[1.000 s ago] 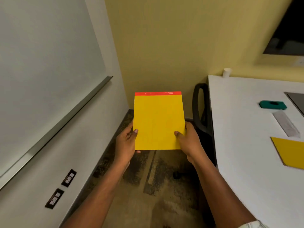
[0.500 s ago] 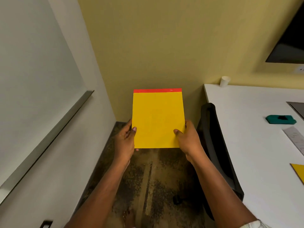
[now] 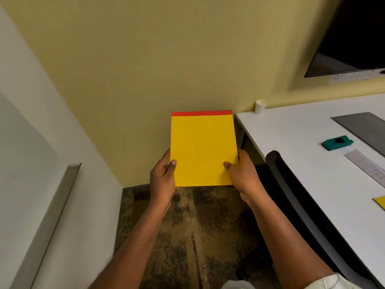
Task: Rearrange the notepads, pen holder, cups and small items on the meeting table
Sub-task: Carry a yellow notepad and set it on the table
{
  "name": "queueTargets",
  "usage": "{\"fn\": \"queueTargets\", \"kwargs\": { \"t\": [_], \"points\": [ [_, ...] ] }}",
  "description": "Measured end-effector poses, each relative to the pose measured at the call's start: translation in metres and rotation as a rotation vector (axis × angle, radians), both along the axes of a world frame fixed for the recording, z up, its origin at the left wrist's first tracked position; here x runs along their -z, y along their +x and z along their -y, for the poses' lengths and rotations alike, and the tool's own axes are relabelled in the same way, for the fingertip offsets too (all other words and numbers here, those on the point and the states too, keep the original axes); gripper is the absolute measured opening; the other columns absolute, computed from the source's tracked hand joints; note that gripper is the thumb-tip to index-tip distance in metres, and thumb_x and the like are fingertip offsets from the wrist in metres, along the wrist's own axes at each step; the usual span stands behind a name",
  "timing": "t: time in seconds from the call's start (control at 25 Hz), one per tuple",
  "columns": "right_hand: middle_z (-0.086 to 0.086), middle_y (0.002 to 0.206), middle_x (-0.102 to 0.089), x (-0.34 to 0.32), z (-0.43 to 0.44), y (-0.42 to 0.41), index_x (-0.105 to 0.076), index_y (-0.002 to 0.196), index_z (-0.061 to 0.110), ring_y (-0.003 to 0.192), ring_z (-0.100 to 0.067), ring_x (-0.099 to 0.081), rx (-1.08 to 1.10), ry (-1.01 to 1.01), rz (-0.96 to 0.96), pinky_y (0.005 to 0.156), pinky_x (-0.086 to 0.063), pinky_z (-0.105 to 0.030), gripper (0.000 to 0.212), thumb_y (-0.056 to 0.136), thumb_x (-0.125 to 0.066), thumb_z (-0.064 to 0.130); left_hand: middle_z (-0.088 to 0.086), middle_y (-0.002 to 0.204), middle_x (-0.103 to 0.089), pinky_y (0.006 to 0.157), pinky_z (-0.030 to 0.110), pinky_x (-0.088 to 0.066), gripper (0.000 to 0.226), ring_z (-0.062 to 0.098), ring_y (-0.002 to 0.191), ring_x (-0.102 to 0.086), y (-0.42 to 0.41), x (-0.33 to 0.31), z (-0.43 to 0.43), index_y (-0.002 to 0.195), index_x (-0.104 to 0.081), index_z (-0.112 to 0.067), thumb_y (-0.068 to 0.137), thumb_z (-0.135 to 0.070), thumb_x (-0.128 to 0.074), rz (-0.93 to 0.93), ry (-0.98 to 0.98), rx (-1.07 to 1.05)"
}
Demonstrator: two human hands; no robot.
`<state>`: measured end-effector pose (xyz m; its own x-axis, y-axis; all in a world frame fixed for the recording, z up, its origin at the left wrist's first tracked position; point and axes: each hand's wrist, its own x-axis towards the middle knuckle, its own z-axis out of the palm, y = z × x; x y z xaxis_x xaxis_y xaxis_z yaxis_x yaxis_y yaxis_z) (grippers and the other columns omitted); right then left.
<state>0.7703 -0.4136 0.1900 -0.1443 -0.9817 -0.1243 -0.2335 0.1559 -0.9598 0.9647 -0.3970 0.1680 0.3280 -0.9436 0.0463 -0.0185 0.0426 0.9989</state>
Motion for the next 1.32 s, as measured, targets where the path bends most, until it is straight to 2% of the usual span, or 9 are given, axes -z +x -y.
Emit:
{"fn": "queueTargets", "kwargs": {
  "t": [0.08,0.24,0.36,0.44,0.6,0.68,0.76,0.92,1.32],
  "points": [
    [0.005,0.116,-0.049,0.001,0.027,0.0,-0.036,0.136,0.019,0.101,-0.016,-0.05,0.04,0.01,-0.003,0.081,-0.042,-0.033,0.043,0.096,-0.052,0.019,-0.026,0.11,-0.058,0.046,0.012,-0.05,0.04,-0.022,0.079,-0.059,0.0,0.001,0.034,0.133,-0.05,-0.029,0.097,-0.012,-0.049,0.007,-0.022,0.04],
    [0.008,0.115,-0.05,0.009,0.088,-0.011,-0.039,0.134,0.02,0.098,-0.013,-0.049,0.105,-0.024,0.03,0.079,-0.04,-0.032,0.04,0.096,-0.052,0.018,-0.017,0.129,-0.05,0.068,0.0,-0.046,0.042,-0.004,0.115,-0.052,-0.008,0.002,0.109,0.136,-0.047,-0.023,0.096,-0.01,-0.049,0.043,-0.078,0.122],
    [0.009,0.108,-0.05,0.009,0.145,-0.025,-0.042,0.125,0.023,0.094,-0.012,-0.049,0.178,-0.065,0.05,0.078,-0.041,-0.033,0.033,0.095,-0.053,0.015,-0.01,0.138,-0.047,0.06,0.012,-0.054,0.043,-0.003,0.114,-0.05,-0.023,-0.003,0.176,0.138,-0.045,-0.025,0.097,-0.013,-0.048,0.071,-0.09,0.174],
    [0.006,0.115,-0.048,0.009,0.182,-0.034,-0.041,0.128,0.021,0.101,-0.016,-0.049,0.241,-0.068,0.051,0.084,-0.043,-0.037,0.036,0.095,-0.053,0.014,-0.006,0.139,-0.05,0.072,0.031,-0.059,0.042,0.008,0.12,-0.052,-0.035,-0.009,0.22,0.138,-0.046,-0.026,0.098,-0.014,-0.047,0.083,-0.067,0.205],
    [0.01,0.106,-0.045,0.008,0.243,-0.045,-0.038,0.132,0.02,0.098,-0.015,-0.048,0.309,-0.098,0.029,0.081,-0.041,-0.035,0.04,0.095,-0.051,0.013,0.0,0.132,-0.059,0.074,0.036,-0.053,0.04,0.024,0.118,-0.057,-0.057,-0.01,0.297,0.135,-0.049,-0.028,0.098,-0.014,-0.046,0.08,-0.066,0.227],
    [0.011,0.1,-0.045,0.012,0.267,-0.048,-0.038,0.131,0.02,0.089,-0.012,-0.048,0.37,-0.075,0.03,0.077,-0.04,-0.033,0.038,0.095,-0.05,0.012,-0.004,0.132,-0.058,0.092,0.046,-0.048,0.039,0.019,0.12,-0.056,-0.07,-0.006,0.327,0.135,-0.05,-0.025,0.098,-0.012,-0.045,0.072,-0.045,0.243],
    [0.015,0.094,-0.044,0.018,0.285,-0.052,-0.037,0.132,0.02,0.078,-0.004,-0.046,0.43,-0.057,0.03,0.068,-0.039,-0.028,0.038,0.096,-0.048,0.012,-0.01,0.131,-0.056,0.104,0.042,-0.043,0.039,0.012,0.121,-0.054,-0.082,0.0,0.356,0.135,-0.05,-0.022,0.099,-0.01,-0.043,0.086,-0.064,0.285],
    [0.013,0.102,-0.043,0.027,0.323,-0.063,-0.035,0.133,0.02,0.083,-0.006,-0.044,0.573,-0.043,0.019,0.074,-0.037,-0.029,0.038,0.098,-0.045,0.013,-0.015,0.126,-0.054,0.1,0.024,-0.04,0.039,0.011,0.121,-0.052,-0.112,0.014,0.419,0.136,-0.049,-0.022,0.1,-0.009,-0.038,0.089,-0.061,0.42],
    [0.001,0.109,-0.049,0.033,0.451,-0.123,-0.041,0.13,0.017,0.094,-0.02,-0.049,1.016,-0.003,0.037,0.081,-0.04,-0.036,0.029,0.1,-0.039,0.02,-0.005,0.131,-0.055,0.102,0.031,-0.043,0.038,0.015,0.119,-0.054,-0.201,0.014,0.591,0.137,-0.047,-0.018,0.1,-0.011,-0.04,0.104,-0.026,0.838]
  ]
}}
